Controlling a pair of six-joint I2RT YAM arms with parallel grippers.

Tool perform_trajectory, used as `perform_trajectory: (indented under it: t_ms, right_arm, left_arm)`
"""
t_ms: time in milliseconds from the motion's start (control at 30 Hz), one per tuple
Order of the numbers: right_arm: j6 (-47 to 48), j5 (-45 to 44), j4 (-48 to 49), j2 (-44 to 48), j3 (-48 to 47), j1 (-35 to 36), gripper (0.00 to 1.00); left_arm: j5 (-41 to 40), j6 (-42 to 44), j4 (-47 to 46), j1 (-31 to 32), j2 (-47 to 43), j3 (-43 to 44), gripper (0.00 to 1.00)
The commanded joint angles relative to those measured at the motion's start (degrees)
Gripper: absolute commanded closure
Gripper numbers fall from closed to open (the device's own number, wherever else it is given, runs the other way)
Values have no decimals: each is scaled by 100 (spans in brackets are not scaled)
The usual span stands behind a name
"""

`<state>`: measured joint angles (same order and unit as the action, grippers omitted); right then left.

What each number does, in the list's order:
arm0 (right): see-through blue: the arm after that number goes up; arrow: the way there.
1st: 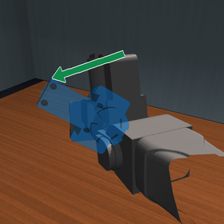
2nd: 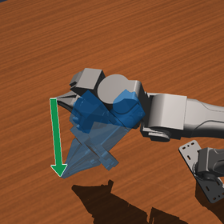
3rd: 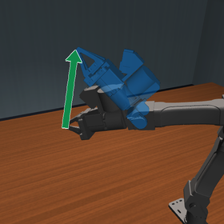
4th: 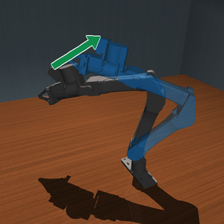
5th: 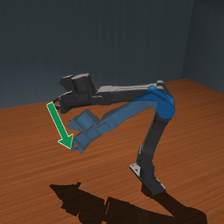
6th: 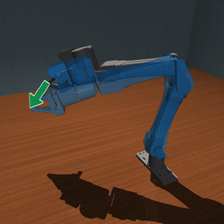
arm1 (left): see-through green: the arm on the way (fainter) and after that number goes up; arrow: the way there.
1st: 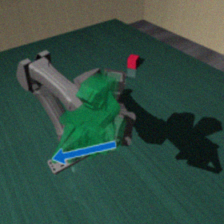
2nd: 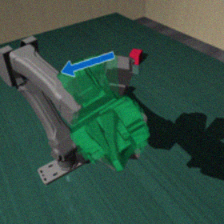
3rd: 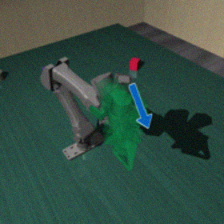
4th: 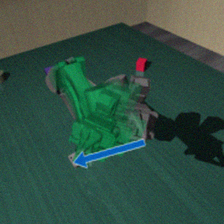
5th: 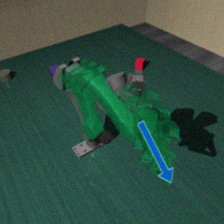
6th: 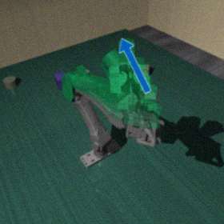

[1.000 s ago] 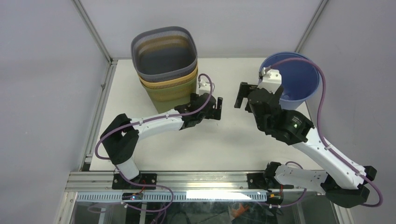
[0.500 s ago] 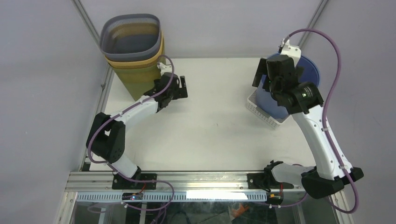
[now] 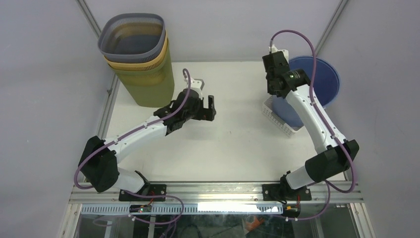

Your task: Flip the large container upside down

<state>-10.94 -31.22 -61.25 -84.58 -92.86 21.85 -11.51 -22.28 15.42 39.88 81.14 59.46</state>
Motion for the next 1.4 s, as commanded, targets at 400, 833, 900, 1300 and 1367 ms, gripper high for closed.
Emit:
perform_trajectory:
  t_ms: [400,833,900,1300,1367]
  right_arm:
    - [356,-719,-666,99,-1905,131,100]
    - [499,-1554,-766,214,-1745,798,100]
    - [496,-1606,-859,229,-1948,847,100]
    - [861,1479,-642,407,-3639,1405,100]
    - [887,2366,-645,282,-3591,1534,100]
  left_arm:
    - [488,-1192,-244,1869,860,786,1]
    - [756,-1763,-1038,1936,1962,1687,1]
    - [813,-1733,-1014,1928,2016,1757,1]
    - [817,-1402,-542,1443,-193,194,1]
    - [617,-1473,-205,1436,-827,-144,1]
